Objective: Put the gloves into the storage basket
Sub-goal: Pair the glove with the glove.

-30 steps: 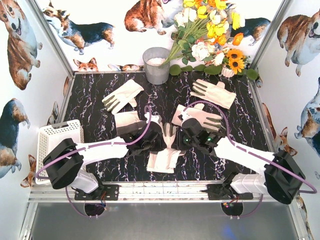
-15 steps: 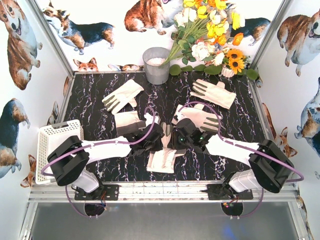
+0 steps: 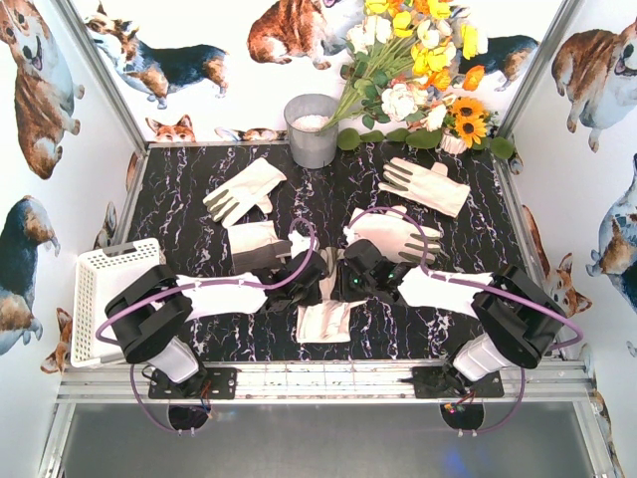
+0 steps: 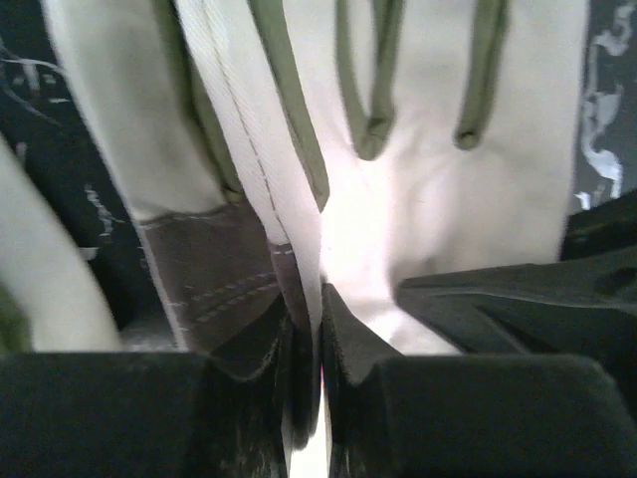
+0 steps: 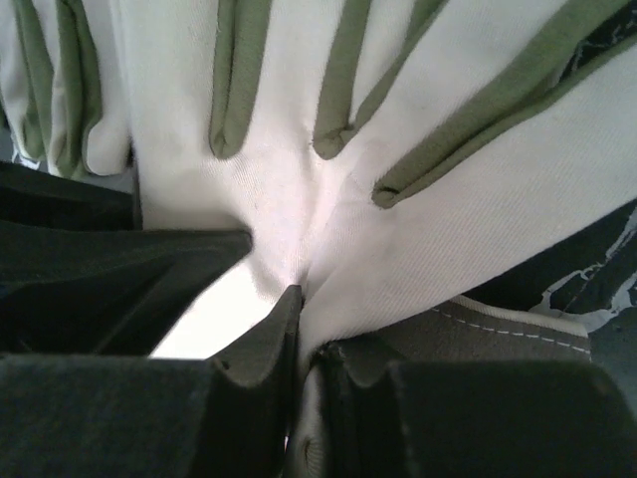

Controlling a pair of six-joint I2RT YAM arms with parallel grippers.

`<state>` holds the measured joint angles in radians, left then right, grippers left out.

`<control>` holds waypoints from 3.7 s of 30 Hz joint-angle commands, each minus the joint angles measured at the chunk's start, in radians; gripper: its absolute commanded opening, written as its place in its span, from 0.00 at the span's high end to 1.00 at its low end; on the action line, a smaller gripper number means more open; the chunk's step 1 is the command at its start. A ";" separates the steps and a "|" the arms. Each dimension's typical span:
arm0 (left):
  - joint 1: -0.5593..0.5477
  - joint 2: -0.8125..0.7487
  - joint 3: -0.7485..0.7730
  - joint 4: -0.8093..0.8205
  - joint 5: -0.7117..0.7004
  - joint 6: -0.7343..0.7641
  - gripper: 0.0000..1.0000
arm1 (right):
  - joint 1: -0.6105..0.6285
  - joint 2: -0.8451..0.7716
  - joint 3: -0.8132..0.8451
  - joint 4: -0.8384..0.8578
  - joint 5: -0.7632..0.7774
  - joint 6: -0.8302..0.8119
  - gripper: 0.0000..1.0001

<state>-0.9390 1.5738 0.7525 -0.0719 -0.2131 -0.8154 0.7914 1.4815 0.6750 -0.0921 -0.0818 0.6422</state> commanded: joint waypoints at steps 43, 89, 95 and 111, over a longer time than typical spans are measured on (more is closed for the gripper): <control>0.091 -0.058 -0.078 0.197 0.004 -0.064 0.76 | -0.001 0.012 0.005 -0.095 0.014 -0.026 1.00; 0.111 -0.160 -0.157 0.132 -0.085 -0.071 1.00 | -0.001 -0.011 0.089 -0.206 0.014 -0.086 1.00; 0.122 -0.120 -0.156 0.143 -0.082 -0.061 1.00 | -0.001 0.037 0.068 -0.170 0.010 -0.078 1.00; 0.096 -0.232 -0.060 -0.030 -0.081 0.011 0.75 | -0.001 0.102 0.038 -0.126 0.023 -0.074 1.00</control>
<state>-0.8276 1.4109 0.6270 -0.0147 -0.2604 -0.8551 0.7910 1.5429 0.7387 -0.1974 -0.1036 0.5816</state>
